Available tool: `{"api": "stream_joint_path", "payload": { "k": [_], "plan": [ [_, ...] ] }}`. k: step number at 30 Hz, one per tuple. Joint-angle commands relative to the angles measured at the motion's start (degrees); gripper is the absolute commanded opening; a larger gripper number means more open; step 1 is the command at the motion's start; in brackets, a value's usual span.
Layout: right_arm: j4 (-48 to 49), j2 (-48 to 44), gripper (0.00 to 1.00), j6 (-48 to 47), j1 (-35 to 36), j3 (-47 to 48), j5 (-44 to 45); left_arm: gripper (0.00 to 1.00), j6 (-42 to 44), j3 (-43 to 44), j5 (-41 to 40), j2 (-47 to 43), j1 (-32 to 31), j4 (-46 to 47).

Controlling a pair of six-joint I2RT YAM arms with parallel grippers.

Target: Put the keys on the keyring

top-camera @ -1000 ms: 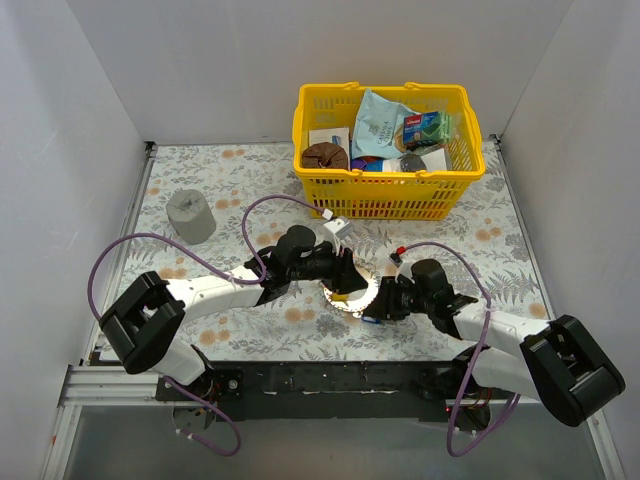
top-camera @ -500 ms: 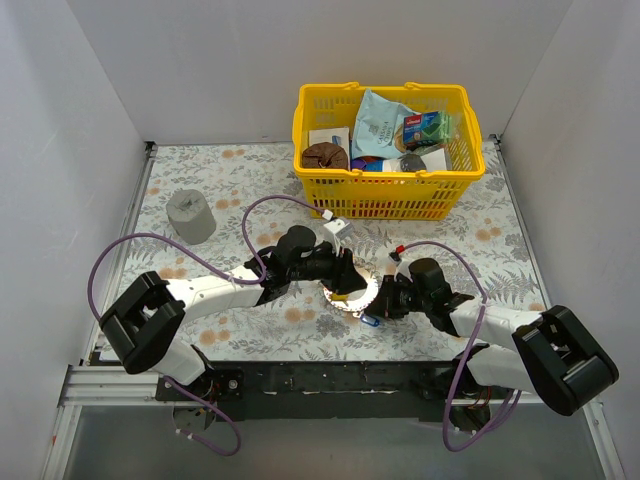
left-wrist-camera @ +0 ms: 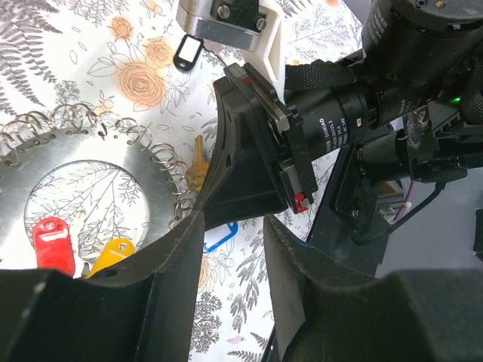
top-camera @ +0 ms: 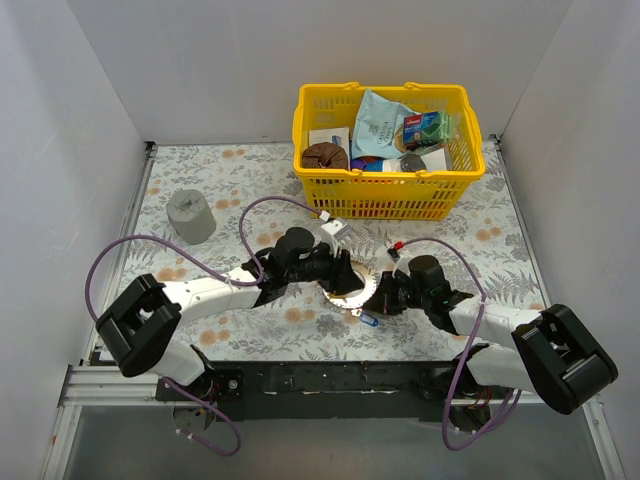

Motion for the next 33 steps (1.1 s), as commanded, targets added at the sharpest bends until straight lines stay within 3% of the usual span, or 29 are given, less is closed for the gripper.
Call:
{"api": "stream_joint_path", "payload": {
  "k": [1, 12, 17, 33],
  "plan": [
    [-0.9, -1.5, 0.01, -4.5, 0.1, 4.3, -1.3, 0.37, 2.2, -0.3, -3.3, -4.3, 0.6, -2.2],
    [-8.4, -7.8, 0.01, -15.3, 0.1, 10.3, -0.9, 0.38, 3.6, -0.7, -1.6, -9.3, 5.1, -4.4],
    [-9.0, -10.4, 0.01, -22.7, 0.1, 11.6, -2.4, 0.38, 2.4, -2.3, 3.0, -11.3, 8.2, -2.9],
    [8.3, -21.4, 0.01, -30.3, 0.1, 5.3, -11.9, 0.38, -0.1, -6.9, 17.0, -13.0, 11.0, 11.2]
  ]
}}
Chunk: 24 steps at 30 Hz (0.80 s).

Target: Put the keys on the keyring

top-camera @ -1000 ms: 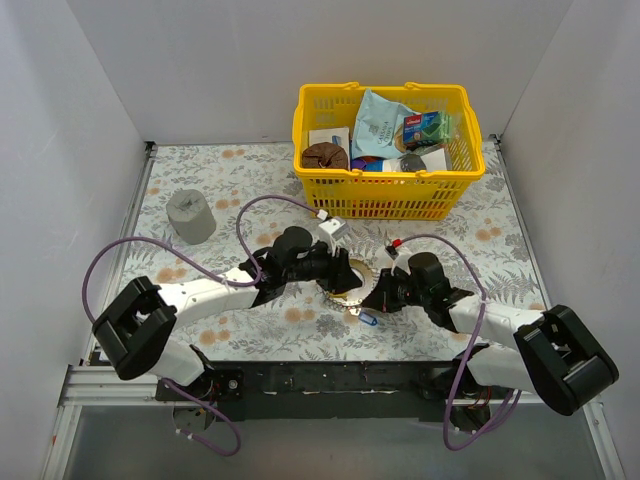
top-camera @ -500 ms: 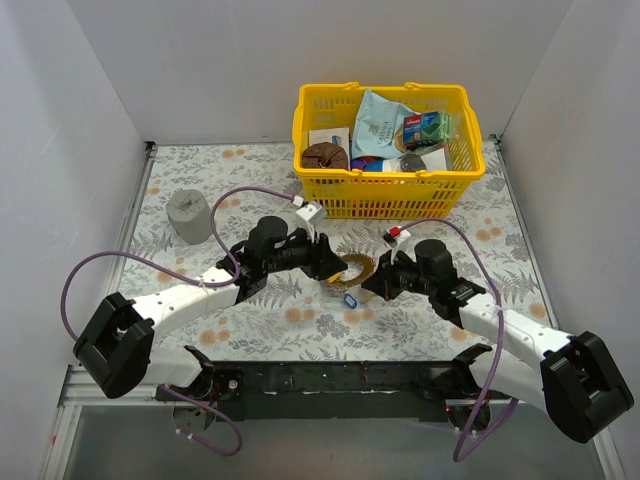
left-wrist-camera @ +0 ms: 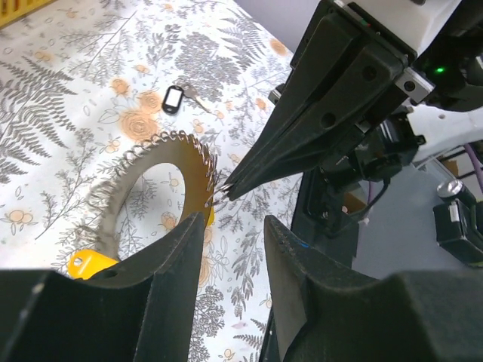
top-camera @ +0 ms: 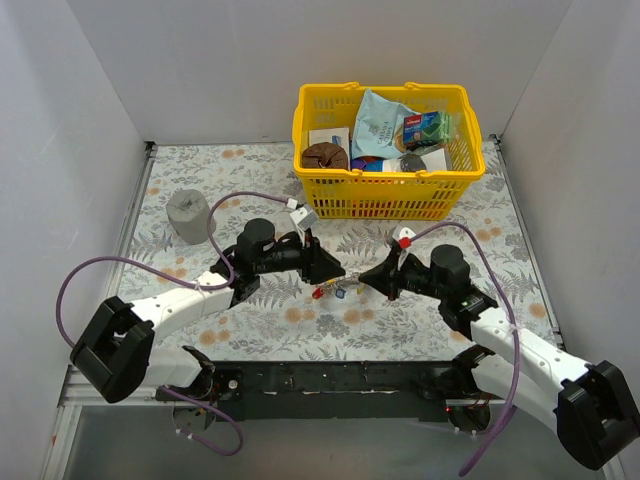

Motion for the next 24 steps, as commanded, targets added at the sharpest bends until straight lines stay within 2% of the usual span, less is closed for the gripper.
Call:
{"api": "stream_joint_path", "payload": {
  "k": [1, 9, 14, 24],
  "plan": [
    [11.9, -5.0, 0.01, -3.4, 0.1, -2.5, -4.6, 0.38, 0.0, -2.5, 4.6, -3.5, 0.2, 7.1],
    [18.0, -9.5, 0.01, -2.9, 0.1, -5.3, -6.9, 0.36, 0.4, -7.4, 4.6, -6.3, 0.2, 16.1],
    [22.5, -9.0, 0.01, -2.1, 0.1, -7.2, -10.0, 0.34, -0.1, -6.8, 6.0, -3.8, 0.2, 16.3],
    [29.2, -5.2, 0.01, -1.6, 0.1, -9.4, -10.6, 0.33, 0.7, -8.4, 7.3, -1.7, 0.2, 19.4]
  ]
}}
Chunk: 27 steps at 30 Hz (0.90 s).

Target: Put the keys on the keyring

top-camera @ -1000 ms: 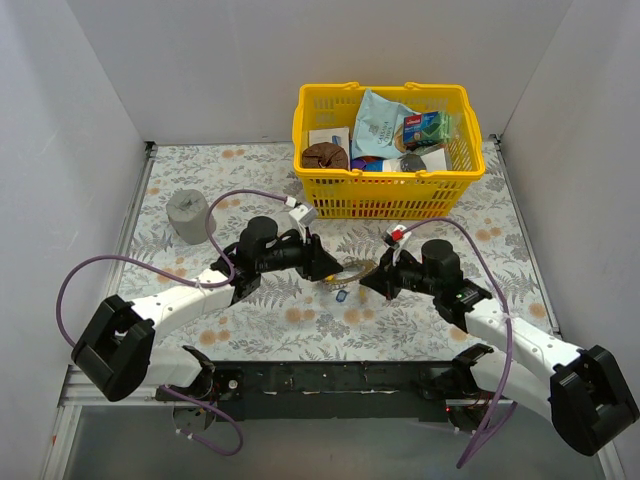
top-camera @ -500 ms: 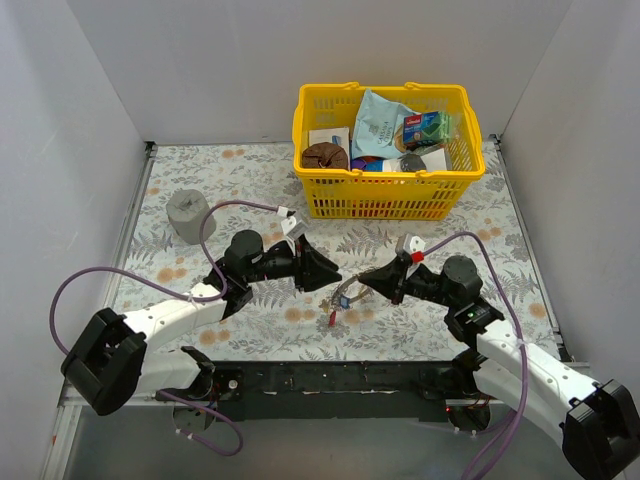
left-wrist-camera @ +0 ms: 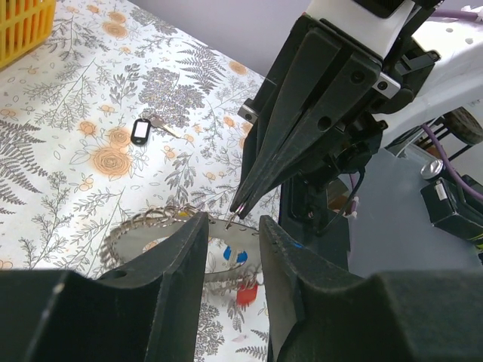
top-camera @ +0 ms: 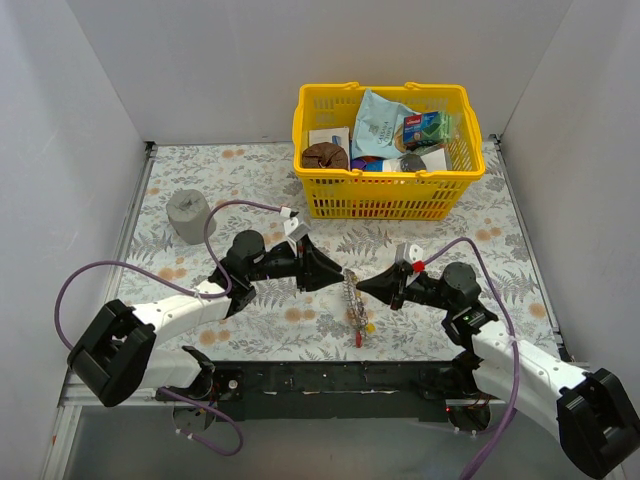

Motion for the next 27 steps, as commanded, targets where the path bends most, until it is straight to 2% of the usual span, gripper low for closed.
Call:
{"api": "stream_joint_path", "payload": {
  "k": [1, 11, 18, 27],
  "plan": [
    [9.9, 0.8, 0.01, 0.3, 0.1, -0.3, -1.3, 0.33, 0.9, -1.6, 0.9, 0.2, 0.2, 3.4],
    [17.6, 3.6, 0.01, 3.7, 0.1, -1.0, -3.4, 0.39, -0.1, -4.2, 0.8, 1.8, 0.2, 8.9],
    [20.1, 4.6, 0.01, 5.5, 0.1, -1.1, -4.4, 0.39, -1.0, -6.4, 0.1, 2.6, 0.2, 15.2],
    [21.4, 5.3, 0.01, 6.5, 0.1, -1.3, -4.9, 0.37, -1.6, -6.4, 0.6, 3.5, -0.7, 17.3]
  ]
}}
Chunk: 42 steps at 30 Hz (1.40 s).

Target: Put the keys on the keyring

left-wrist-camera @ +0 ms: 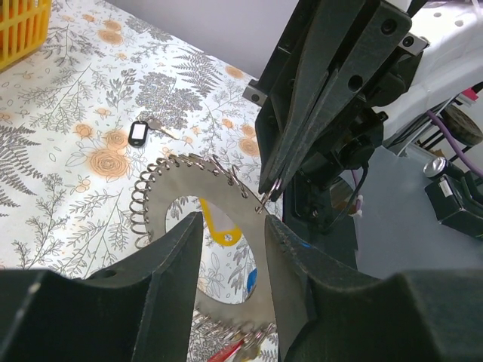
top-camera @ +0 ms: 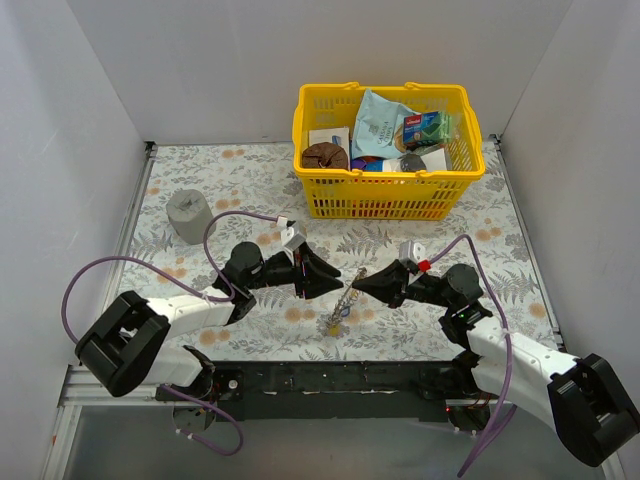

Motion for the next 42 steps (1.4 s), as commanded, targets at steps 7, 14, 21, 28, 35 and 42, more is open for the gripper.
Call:
{"api": "stream_joint_path", "payload": {
  "k": [7, 14, 21, 28, 35, 42],
  "plan": [
    [6.7, 0.4, 0.01, 1.4, 0.0, -0.3, -0.6, 0.34, -0.2, 1.0, 0.9, 1.0, -1.5, 3.0],
    [6.7, 0.2, 0.01, 1.6, 0.1, -0.4, -0.6, 0.32, -2.0, 0.4, 1.0, 2.7, -2.3, 6.5],
    [6.7, 0.0, 0.01, 2.0, 0.1, -0.9, -0.6, 0.34, -3.1, 0.2, 0.7, 2.7, -2.6, 9.2],
    [6.8, -0.4, 0.01, 2.3, 0.1, -0.9, -0.5, 0.28, -2.2, 1.4, 1.0, 4.1, -2.9, 7.4],
    [6.8, -0.6, 0.01, 2.8, 0.1, -1.0, -0.5, 0.19, -2.5, 1.2, 1.0, 4.7, -3.1, 8.2],
    [6.7, -0.2, 0.01, 3.1, 0.1, -1.0, -1.0, 0.05, -3.4, 1.3, 0.5, 5.1, -3.1, 10.6]
  ]
}}
